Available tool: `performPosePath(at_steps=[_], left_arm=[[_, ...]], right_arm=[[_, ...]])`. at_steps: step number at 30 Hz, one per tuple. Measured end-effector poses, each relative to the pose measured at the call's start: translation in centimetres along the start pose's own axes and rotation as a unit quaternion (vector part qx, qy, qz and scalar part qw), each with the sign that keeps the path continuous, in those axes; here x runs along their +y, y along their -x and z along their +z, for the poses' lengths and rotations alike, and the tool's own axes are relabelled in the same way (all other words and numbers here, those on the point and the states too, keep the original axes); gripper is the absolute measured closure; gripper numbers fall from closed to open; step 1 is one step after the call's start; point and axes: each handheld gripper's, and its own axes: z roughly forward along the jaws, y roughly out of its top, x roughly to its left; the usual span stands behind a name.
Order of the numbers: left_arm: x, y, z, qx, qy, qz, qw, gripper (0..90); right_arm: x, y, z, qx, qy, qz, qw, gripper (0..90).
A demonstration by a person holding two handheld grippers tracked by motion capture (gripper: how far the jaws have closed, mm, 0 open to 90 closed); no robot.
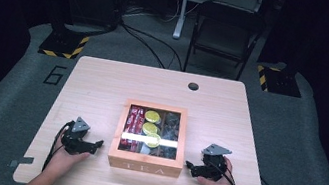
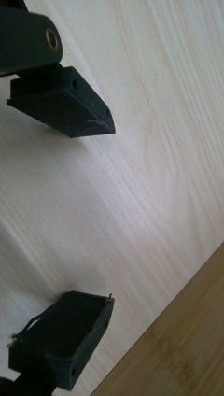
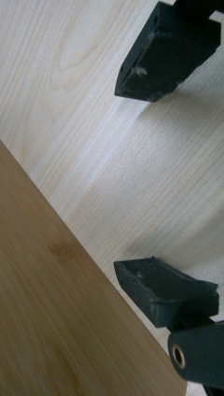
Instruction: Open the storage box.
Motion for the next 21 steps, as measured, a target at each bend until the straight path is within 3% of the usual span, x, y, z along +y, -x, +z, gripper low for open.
performPosePath(at_steps=[21], left_arm=[[-0.01, 0.06, 0.05, 0.002, 0.003, -0.003, 1.0, 14.3]], right_arm=[[-0.09, -0.18, -0.11, -0.004, -0.001, 0.004, 1.0, 13.4]])
